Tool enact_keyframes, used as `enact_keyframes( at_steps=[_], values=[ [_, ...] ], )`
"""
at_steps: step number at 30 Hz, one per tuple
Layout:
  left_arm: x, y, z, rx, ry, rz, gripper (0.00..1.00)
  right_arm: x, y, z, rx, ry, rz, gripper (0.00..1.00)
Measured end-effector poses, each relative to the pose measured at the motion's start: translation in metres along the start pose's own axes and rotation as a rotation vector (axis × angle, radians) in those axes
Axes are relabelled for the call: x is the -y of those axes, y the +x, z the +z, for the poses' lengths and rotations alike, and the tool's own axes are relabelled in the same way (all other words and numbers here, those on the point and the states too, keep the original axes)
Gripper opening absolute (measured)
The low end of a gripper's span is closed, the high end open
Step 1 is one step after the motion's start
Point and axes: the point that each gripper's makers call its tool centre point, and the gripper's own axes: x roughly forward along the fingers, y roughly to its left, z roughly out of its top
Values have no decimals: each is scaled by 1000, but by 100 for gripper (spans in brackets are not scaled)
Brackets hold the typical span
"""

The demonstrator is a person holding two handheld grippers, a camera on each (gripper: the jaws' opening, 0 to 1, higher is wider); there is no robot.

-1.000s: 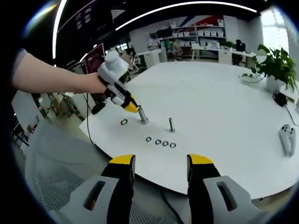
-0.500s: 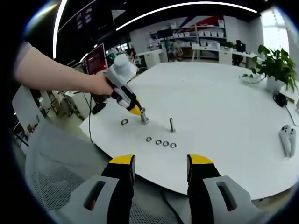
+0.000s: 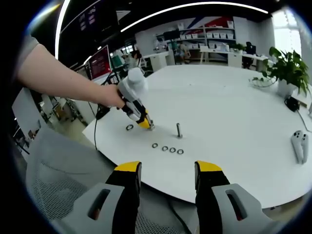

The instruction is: Place the washer onto the threaded stud by aligning its center hole with the stud, sliding it down to the base, and recovering from edge contact or off-axis alignment until the washer reaches the visible bottom stop.

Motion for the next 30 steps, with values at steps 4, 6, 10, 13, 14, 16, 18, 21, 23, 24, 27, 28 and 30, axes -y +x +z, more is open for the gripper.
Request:
enact_keyframes(
  at_steps=[4, 6, 10, 13, 14, 16, 18, 21, 23, 24, 27, 28, 30],
  values=[
    [-1, 8, -8, -32, -6, -7, 19, -1, 0, 0, -3, -2, 4, 45],
    [-2, 6, -6, -19, -48, -11, 19, -1, 0, 0, -5, -4, 6, 45],
    [-2, 6, -6, -17, -32, -12, 19, -2, 1, -1, -7, -6, 9, 45],
    [-1, 6, -6, -18, -36, -10, 19, -3, 1, -1, -13, -6, 16, 43],
    [-2, 6, -7, -15, -38, -8, 19, -4, 1, -2, -14, -7, 17, 43],
    [-3, 6, -7, -3, -57, -9, 20, -3, 1, -1, -9, -3, 13, 43],
    [-3, 6, -10, 2, -75, -12, 20, -3, 1, 1, -2, 4, 15, 43],
    [-1, 6, -15, 1, -93, -16, 20, -3, 1, -1, -10, -3, 16, 43],
    [1, 4, -18, 2, -109, -22, 21, -3, 1, -1, -9, -3, 15, 44],
    [0, 2, -19, 7, -116, -15, 22, -3, 1, -1, -9, 0, 15, 44],
    [-2, -2, -19, 35, -155, -13, 22, -4, 2, -2, -16, -6, 19, 44],
    [-1, -4, -20, 36, -165, -17, 22, -4, 2, -2, -16, -8, 19, 44],
    [-1, -8, -25, 34, -161, -5, 22, -4, 2, -2, -19, -10, 19, 44]
  ],
)
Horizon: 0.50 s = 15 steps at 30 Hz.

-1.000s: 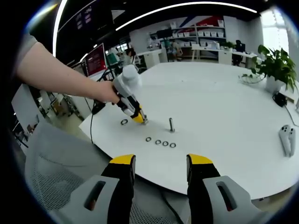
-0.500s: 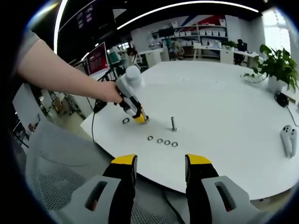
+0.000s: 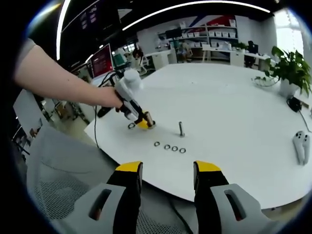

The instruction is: Place the washer onto the threaded stud by aligning its center hole with the stud, sliding it down to the base, and recovering from edge contact or off-axis alignment until the washer reaches the visible bottom stop.

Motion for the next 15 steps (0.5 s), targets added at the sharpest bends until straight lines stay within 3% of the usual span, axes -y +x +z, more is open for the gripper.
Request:
enact_keyframes(
  at_steps=[6, 11, 15],
  values=[
    [-9, -12, -21, -2, -20, 23, 22, 0, 0, -2, -8, -1, -1, 44],
    [-20, -19, -50, -9, -100, 36, 24, -2, 1, -3, -19, -14, 6, 44],
    [-12, -30, -67, -15, -152, 43, 26, -2, 0, -3, -20, -14, 6, 44]
  ],
)
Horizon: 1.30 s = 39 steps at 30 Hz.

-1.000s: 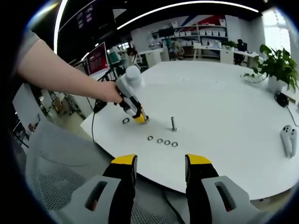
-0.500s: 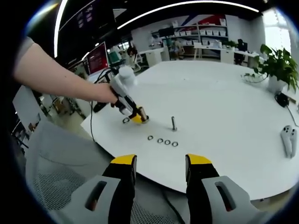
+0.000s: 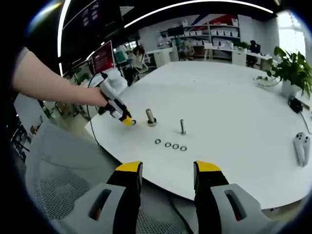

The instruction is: Place the washer onto the threaded stud by aligning its center hole with the stud, sliding it down to the base, and recovering from edge contact or off-axis alignment until the washer reaches the visible bottom stop.

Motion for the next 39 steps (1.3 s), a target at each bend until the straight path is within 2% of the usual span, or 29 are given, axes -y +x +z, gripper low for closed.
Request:
enact_keyframes(
  at_steps=[4, 8, 11, 12, 16, 21, 23, 25, 26, 27, 33, 39],
  values=[
    [-1, -1, -12, -14, -8, 5, 29, 0, 0, -1, -2, 1, 1, 44],
    [-5, 3, -12, -8, -34, 2, 31, -1, 1, -2, -11, -7, 5, 44],
    [-2, 8, -7, 34, -129, -11, 33, -1, 1, -3, -15, -7, 5, 44],
    [-1, 9, -8, 35, -136, -9, 33, -1, 1, -3, -16, -7, 5, 44],
    [-9, 19, -11, 11, -105, 12, 32, -1, 1, -4, -27, -16, 6, 44],
    [-17, 19, 3, 41, -168, -11, 28, 0, 1, -3, -22, -8, 1, 44],
    [-15, 21, 4, 35, -150, -10, 28, 0, 1, -3, -20, -10, 0, 43],
    [-17, 23, 1, 1, -1, 35, 27, 0, 1, -3, -21, -11, 1, 43],
    [-9, 23, 6, 29, 25, -3, 23, 0, 1, -3, -22, -15, -1, 43],
    [-10, 23, 5, 24, 1, 1, 22, 1, 1, -3, -24, -20, -5, 43],
    [-12, 25, 4, -11, -16, -5, 21, 1, 1, -2, -18, -17, -7, 43],
    [4, 22, -1, -59, 34, -18, 21, 0, 2, -3, -25, -25, 0, 43]
  ],
)
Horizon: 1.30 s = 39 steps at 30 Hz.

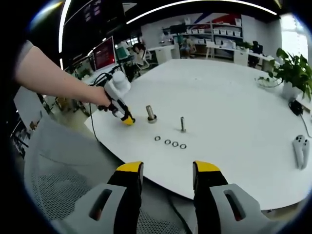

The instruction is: Place the washer onto the threaded stud by aligning its center hole with the stud, sliding it down to the base, and recovering from edge contact or off-axis alignment until the washer reaches the visible bottom stop.

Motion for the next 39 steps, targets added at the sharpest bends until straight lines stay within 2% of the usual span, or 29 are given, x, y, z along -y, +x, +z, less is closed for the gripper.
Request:
enact_keyframes(
  at_steps=[3, 7, 10, 13, 18, 22, 24, 28, 33, 39],
  values=[
    [6, -1, -3, -21, 46, -2, 21, 0, 0, 0, 3, 4, -1, 43],
    [-3, 2, -7, -60, 69, -13, 21, -1, 0, 0, 0, 1, 6, 43],
    [-4, 3, -9, -69, 57, -9, 24, -1, 0, 0, 3, 0, 7, 43],
    [-3, 4, -11, -85, 87, -17, 28, -1, 0, 0, 6, 6, 7, 43],
    [-3, 6, -10, -99, 81, -13, 28, -1, 0, 1, 9, 6, 6, 43],
    [-2, 6, -11, -91, 78, -9, 28, -1, -1, 1, 12, 7, 7, 42],
    [-5, 6, -11, -79, 46, -3, 21, -1, -1, 2, 13, 6, 8, 42],
    [0, 7, -10, -89, 57, 11, 20, -1, 0, 1, 11, 5, 7, 42],
    [-1, 6, -11, -95, 39, 8, 19, -1, -1, 1, 10, 5, 7, 42],
    [-3, 6, -10, -101, 62, 9, 19, -1, 0, 1, 11, 5, 8, 42]
  ],
)
